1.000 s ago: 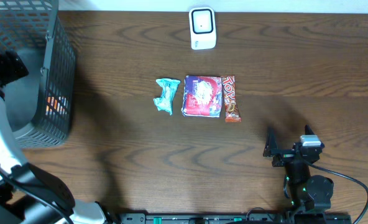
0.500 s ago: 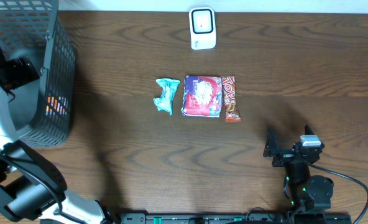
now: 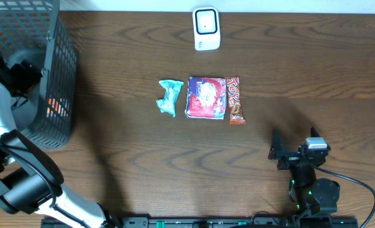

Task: Scan the item barcode
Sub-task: 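Reach the left gripper into the grey basket toward the orange packet, then grasp the small orange packet with the left gripper and lift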

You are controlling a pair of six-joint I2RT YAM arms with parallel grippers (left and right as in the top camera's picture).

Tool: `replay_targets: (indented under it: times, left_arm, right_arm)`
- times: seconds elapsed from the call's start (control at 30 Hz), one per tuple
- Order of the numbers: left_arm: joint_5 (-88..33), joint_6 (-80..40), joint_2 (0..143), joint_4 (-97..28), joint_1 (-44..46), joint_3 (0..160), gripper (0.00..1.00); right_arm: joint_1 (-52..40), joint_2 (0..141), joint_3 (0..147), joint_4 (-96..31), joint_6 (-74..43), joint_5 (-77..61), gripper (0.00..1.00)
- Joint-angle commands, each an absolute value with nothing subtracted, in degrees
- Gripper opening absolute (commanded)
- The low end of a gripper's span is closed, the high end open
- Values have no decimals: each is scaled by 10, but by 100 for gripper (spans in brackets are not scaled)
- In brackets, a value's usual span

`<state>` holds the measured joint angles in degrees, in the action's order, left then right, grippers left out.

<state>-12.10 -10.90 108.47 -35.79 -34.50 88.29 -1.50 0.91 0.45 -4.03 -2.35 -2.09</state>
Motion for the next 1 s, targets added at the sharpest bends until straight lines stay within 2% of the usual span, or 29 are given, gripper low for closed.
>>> replay_targets:
  times: [0.0,0.13,0.5,0.97]
  left_arm:
    - [-130,-177,1090,-392,-346,887,98]
    - [-129,-202,1098,-388,-346,876,98]
    - [-128,-410,1157,-414,-340,874,98]
    - [-122,-467,1185,-416,-311,874,98]
  right_arm:
    - [-13,7,3,-43,-27,-20,99]
    - [-13,7,3,-43,-27,-20,99]
    - [-13,7,3,-43,-27,-20,99]
    - [-13,7,3,-43,-27,-20,99]
